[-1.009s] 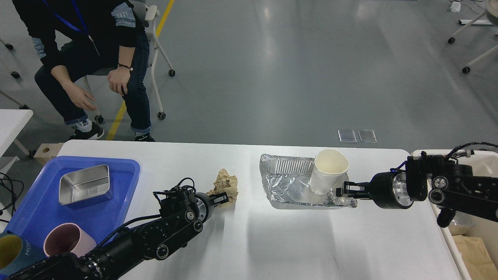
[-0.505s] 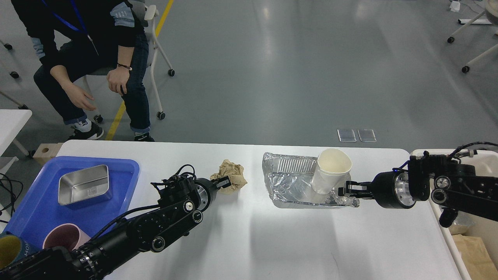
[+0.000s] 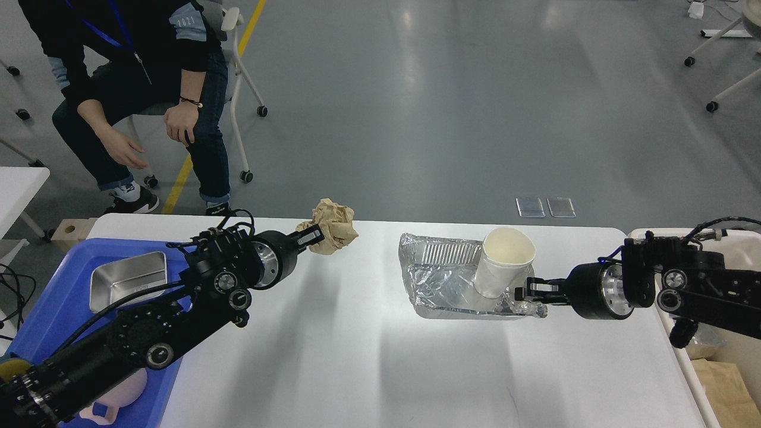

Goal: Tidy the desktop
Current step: 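Grasp the beige lump with the left gripper and lift it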

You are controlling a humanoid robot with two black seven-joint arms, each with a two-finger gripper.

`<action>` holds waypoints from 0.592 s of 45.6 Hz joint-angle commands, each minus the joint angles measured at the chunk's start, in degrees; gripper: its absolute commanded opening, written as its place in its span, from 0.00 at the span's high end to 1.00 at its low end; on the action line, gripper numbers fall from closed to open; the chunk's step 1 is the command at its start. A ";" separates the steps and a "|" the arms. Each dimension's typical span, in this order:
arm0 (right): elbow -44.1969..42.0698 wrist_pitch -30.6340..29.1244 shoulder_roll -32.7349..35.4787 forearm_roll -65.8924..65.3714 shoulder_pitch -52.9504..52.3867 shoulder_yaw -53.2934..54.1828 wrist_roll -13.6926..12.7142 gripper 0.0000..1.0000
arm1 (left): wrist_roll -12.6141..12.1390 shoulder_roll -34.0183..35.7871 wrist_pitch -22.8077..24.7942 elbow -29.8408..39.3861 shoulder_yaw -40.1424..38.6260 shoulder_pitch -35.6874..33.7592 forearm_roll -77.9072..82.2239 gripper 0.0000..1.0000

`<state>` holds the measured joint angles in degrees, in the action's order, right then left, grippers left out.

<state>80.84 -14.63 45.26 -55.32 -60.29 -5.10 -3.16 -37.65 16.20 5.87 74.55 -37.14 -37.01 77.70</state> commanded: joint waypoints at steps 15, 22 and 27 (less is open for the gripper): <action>1.69 -0.22 -4.39 0.30 -1.06 -0.70 0.09 1.00 | -1.11 3.40 10.74 8.06 -10.31 -0.69 -3.08 0.85; 1.34 -0.13 -8.25 0.39 -2.29 -0.96 0.17 1.00 | -2.16 3.40 15.22 9.03 -14.44 -2.09 -6.85 0.85; 0.90 -0.04 -11.24 0.74 -3.25 -1.31 0.17 1.00 | -4.10 3.31 17.77 9.03 -16.82 -3.24 -9.05 0.85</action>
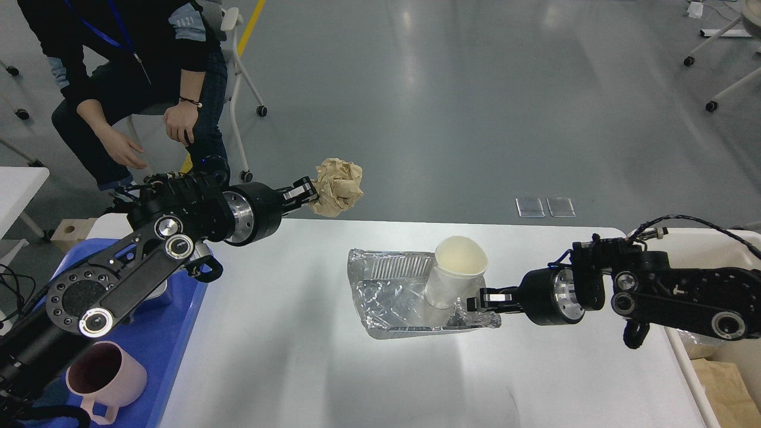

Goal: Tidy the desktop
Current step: 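Grasp the beige lump with the left gripper and lift it, then carry the beige lump over the foil tray and lower it in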

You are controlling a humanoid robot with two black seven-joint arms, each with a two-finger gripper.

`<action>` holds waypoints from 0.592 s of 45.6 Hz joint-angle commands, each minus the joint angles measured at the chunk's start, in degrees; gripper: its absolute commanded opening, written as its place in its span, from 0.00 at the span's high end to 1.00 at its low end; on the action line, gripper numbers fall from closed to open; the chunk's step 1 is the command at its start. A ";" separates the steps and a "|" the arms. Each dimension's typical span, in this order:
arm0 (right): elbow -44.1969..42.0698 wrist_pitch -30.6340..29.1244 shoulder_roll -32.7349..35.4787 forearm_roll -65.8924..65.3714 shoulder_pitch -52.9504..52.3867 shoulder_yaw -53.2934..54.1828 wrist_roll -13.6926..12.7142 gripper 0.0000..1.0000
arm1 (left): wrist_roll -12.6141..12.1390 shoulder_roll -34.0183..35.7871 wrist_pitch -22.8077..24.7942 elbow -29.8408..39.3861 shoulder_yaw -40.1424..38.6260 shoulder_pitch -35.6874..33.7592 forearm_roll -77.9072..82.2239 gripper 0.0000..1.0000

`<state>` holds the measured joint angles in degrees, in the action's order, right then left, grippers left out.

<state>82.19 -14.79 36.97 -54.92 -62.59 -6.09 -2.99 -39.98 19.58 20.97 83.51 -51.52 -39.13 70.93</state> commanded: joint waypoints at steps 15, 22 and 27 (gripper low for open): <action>-4.75 0.11 -7.08 2.54 -2.10 -0.50 -0.09 1.00 | -3.79 -0.51 4.78 -0.28 -2.80 -7.10 -8.17 0.84; -6.25 0.11 -8.23 3.07 -2.54 -0.50 -0.26 1.00 | -4.58 -1.65 6.18 -0.63 -2.45 -9.12 -10.55 0.84; -6.52 0.11 -8.14 3.16 -2.63 -0.50 -0.26 1.00 | -6.69 -4.81 7.15 -0.98 -2.10 -9.47 -10.72 0.83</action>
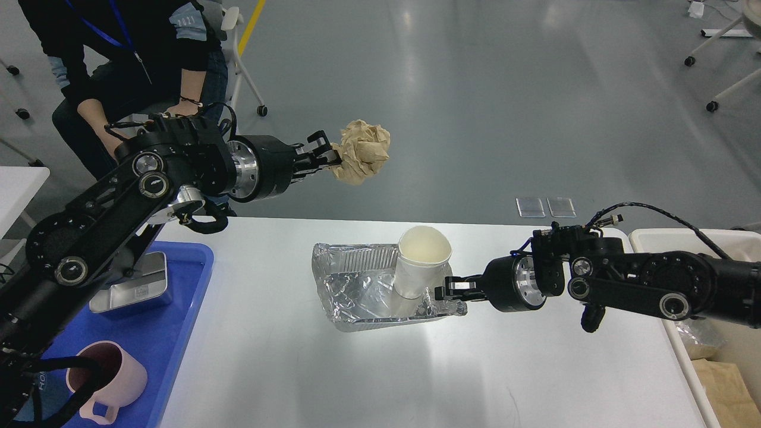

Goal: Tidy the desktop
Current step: 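Carry the beige lump over the foil tray and lower it in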

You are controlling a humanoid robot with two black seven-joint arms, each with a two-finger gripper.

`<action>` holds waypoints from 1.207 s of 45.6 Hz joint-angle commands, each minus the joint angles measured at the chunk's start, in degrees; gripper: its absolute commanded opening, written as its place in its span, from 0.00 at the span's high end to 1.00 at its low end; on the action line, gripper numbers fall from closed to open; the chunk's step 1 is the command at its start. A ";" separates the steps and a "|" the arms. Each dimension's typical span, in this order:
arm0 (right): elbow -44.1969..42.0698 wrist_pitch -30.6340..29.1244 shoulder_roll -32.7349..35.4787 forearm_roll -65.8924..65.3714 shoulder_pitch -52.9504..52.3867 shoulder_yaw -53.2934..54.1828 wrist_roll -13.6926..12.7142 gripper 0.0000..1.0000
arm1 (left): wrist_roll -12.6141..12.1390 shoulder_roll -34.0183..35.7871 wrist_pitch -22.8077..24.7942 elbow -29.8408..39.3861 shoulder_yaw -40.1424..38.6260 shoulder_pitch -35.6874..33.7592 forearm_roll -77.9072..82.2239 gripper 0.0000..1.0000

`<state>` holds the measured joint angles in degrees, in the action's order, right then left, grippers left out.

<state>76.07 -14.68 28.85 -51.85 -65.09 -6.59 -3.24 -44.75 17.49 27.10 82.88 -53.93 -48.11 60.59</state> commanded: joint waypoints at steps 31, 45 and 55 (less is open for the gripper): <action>-4.61 0.00 -0.03 0.17 0.31 -1.50 -0.02 1.00 | -10.25 -7.21 5.68 -0.53 0.93 0.03 -4.69 0.82; -5.76 0.08 -0.11 0.35 0.75 -1.41 0.07 1.00 | -10.25 -6.51 8.40 -0.62 1.19 0.65 -5.66 0.82; -6.55 0.00 -0.11 0.35 0.93 -1.41 -0.02 1.00 | -10.25 -6.24 11.13 -0.70 1.11 1.00 -5.84 0.82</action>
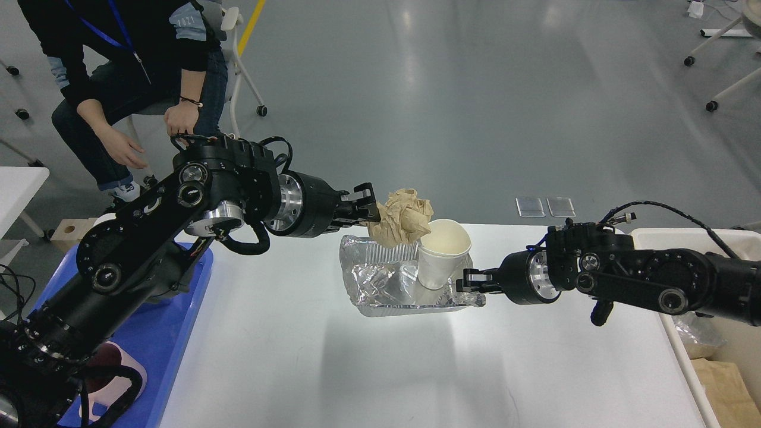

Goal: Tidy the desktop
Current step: 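Carry the beige lump over the foil tray and lower it in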

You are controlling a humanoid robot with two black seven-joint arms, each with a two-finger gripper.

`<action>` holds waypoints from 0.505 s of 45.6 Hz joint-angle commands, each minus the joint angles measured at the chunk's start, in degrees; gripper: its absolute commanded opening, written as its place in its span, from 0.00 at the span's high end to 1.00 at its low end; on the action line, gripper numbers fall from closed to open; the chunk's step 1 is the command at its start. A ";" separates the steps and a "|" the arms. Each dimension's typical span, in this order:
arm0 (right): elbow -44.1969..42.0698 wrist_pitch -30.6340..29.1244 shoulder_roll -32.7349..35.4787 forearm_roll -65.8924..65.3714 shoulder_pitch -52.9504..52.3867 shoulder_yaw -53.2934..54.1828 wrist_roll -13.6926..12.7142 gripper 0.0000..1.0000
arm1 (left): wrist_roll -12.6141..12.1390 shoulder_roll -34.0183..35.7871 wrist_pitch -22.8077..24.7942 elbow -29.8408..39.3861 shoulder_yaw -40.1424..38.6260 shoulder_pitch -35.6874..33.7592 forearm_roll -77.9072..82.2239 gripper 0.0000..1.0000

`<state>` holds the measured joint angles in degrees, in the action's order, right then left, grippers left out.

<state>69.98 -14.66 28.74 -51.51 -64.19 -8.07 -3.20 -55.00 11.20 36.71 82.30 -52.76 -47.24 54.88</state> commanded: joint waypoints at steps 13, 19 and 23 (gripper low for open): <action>-1.16 -0.02 0.00 0.00 0.21 -0.01 0.03 1.00 | 0.00 1.54 3.46 -0.12 0.03 1.27 -0.47 0.82; -1.16 -0.02 0.00 0.00 0.21 -0.01 0.03 1.00 | 0.00 3.12 3.81 -0.12 0.21 1.54 -0.47 0.82; -1.16 -0.02 0.00 0.00 0.21 -0.01 0.03 1.00 | 0.00 3.65 3.90 -1.08 0.21 2.33 -0.47 0.82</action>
<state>68.82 -14.68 28.74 -51.50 -63.98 -8.08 -3.20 -55.00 14.26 40.45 82.07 -52.58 -45.56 54.41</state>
